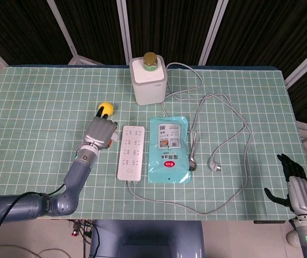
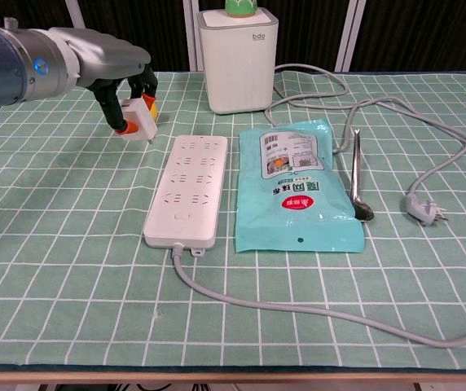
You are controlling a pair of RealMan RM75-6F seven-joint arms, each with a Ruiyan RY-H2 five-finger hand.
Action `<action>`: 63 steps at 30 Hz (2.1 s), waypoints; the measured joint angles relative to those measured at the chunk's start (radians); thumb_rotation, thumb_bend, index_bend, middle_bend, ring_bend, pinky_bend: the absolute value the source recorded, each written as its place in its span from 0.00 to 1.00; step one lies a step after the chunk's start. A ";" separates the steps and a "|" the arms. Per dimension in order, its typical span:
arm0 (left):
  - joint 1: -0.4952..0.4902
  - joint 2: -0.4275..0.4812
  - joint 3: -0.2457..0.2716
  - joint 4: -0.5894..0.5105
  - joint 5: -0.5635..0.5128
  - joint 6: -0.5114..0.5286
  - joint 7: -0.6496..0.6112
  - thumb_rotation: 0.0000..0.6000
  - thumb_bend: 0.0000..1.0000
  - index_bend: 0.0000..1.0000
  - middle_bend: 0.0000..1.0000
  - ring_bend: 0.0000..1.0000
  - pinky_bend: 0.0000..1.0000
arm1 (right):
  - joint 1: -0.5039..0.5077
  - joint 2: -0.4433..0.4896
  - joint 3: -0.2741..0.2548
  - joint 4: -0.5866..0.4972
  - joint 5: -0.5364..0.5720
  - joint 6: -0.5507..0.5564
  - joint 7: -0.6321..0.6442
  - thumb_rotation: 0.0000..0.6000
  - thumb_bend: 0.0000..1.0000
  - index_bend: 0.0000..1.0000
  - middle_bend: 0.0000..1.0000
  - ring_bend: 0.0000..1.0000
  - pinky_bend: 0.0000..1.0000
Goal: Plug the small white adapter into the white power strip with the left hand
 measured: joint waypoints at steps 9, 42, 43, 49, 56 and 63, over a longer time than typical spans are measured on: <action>-0.159 -0.034 -0.020 0.055 -0.230 -0.008 0.159 1.00 0.47 0.75 0.80 0.26 0.00 | 0.002 0.005 0.003 -0.004 0.010 -0.012 0.014 1.00 0.34 0.00 0.00 0.00 0.00; -0.354 -0.188 -0.022 0.207 -0.540 0.097 0.390 1.00 0.48 0.78 0.84 0.30 0.00 | 0.005 0.019 0.006 -0.019 0.026 -0.035 0.047 1.00 0.34 0.00 0.00 0.00 0.00; -0.355 -0.191 -0.022 0.210 -0.540 0.095 0.391 1.00 0.48 0.78 0.84 0.30 0.00 | 0.005 0.020 0.006 -0.019 0.026 -0.035 0.047 1.00 0.34 0.00 0.00 0.00 0.00; -0.356 -0.211 -0.031 0.229 -0.536 0.081 0.385 1.00 0.48 0.78 0.84 0.30 0.00 | 0.005 0.021 0.006 -0.020 0.027 -0.037 0.051 1.00 0.34 0.00 0.00 0.00 0.00; -0.357 -0.224 -0.037 0.241 -0.528 0.075 0.380 1.00 0.48 0.78 0.84 0.30 0.00 | 0.005 0.023 0.006 -0.022 0.029 -0.040 0.054 1.00 0.34 0.00 0.00 0.00 0.00; -0.354 -0.225 -0.042 0.242 -0.512 0.074 0.371 1.00 0.48 0.78 0.84 0.30 0.00 | 0.005 0.023 0.006 -0.024 0.030 -0.041 0.054 1.00 0.34 0.00 0.00 0.00 0.00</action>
